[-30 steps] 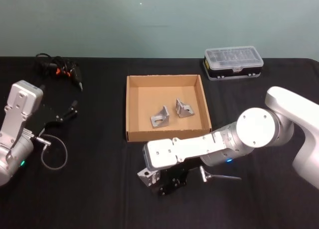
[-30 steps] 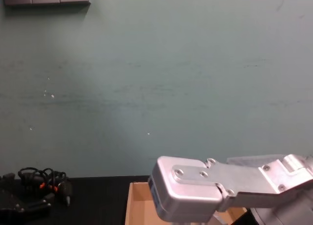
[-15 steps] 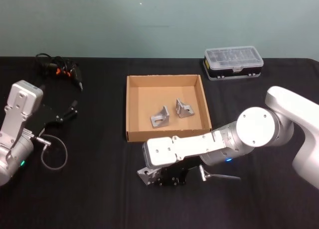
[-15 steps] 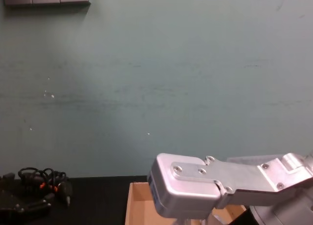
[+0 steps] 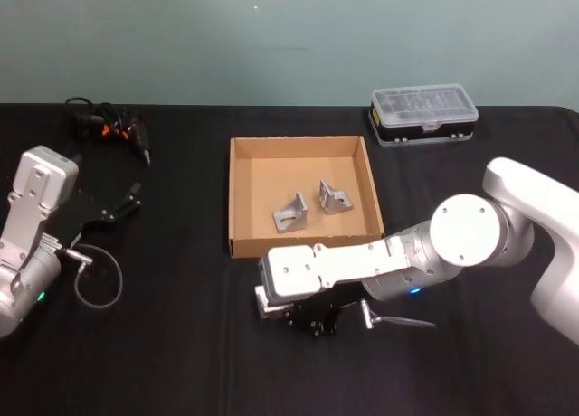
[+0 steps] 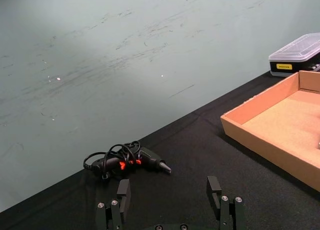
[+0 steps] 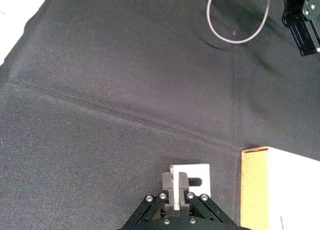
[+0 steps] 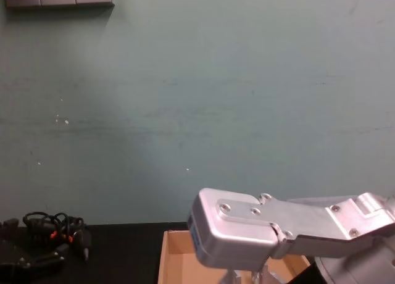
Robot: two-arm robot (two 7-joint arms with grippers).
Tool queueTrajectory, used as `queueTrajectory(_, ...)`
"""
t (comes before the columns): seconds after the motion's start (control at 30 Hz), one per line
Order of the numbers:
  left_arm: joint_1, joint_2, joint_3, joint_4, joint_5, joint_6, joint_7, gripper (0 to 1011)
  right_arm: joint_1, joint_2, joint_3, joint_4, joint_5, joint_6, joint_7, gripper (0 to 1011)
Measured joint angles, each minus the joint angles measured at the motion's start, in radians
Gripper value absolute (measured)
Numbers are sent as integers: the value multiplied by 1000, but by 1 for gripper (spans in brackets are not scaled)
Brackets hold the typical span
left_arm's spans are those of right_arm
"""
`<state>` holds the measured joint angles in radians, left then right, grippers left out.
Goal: Use one hand to pick up the angle iron from the table and place it into the box.
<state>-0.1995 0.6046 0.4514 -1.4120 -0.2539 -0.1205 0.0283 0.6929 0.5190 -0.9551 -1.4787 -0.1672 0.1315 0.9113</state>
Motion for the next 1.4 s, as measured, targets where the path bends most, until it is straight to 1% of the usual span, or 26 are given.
queueTrajectory(0.17,0,0,0,0,0,0,0,1000,-6,3,9,-4,11,8,-5,58)
queueTrajectory(0.3,0,0,0,0,0,0,0,1000,-16,9,23,-15,28,13,-13,58)
queueTrajectory(0.4,0,0,0,0,0,0,0,1000,-34,18,47,-33,56,15,-26,58)
queueTrajectory(0.43,0,0,0,0,0,0,0,1000,-48,25,64,-47,76,17,-38,58)
queueTrajectory(0.5,0,0,0,0,0,0,0,1000,-64,34,85,-65,100,20,-54,58)
queueTrajectory(0.53,0,0,0,0,0,0,0,1000,-83,42,110,-81,127,23,-71,58)
queueTrajectory(0.63,0,0,0,0,0,0,0,1000,-115,53,155,-107,173,35,-106,58)
queueTrajectory(0.67,0,0,0,0,0,0,0,1000,-138,60,185,-121,202,43,-134,58)
queueTrajectory(0.73,0,0,0,0,0,0,0,1000,-159,64,217,-134,229,53,-163,58)
queueTrajectory(0.77,0,0,0,0,0,0,0,1000,-179,66,248,-144,254,61,-191,58)
queueTrajectory(0.8,0,0,0,0,0,0,0,1000,-187,66,259,-146,264,65,-205,58)
queueTrajectory(0.83,0,0,0,0,0,0,0,1000,-207,65,290,-151,286,74,-236,58)
queueTrajectory(0.93,0,0,0,0,0,0,0,1000,-232,56,332,-152,315,88,-283,58)
queueTrajectory(0.97,0,0,0,0,0,0,0,1000,-247,46,358,-151,332,96,-316,58)
queueTrajectory(1.0,0,0,0,0,0,0,0,1000,-254,40,371,-149,339,100,-331,58)
queueTrajectory(1.03,0,0,0,0,0,0,0,1000,-265,26,394,-141,352,107,-361,58)
queueTrajectory(1.07,0,0,0,0,0,0,0,1000,-265,26,394,-141,352,107,-361,58)
queueTrajectory(1.1,0,0,0,0,0,0,0,1000,-273,14,410,-134,362,113,-383,58)
queueTrajectory(1.17,0,0,0,0,0,0,0,1000,-280,-6,431,-120,371,122,-410,58)
queueTrajectory(1.27,0,0,0,0,0,0,0,1000,-280,-28,443,-101,374,128,-430,58)
queueTrajectory(1.3,0,0,0,0,0,0,0,1000,-280,-28,443,-101,374,128,-430,58)
queueTrajectory(1.4,0,0,0,0,0,0,0,1000,-270,-54,446,-79,372,136,-442,58)
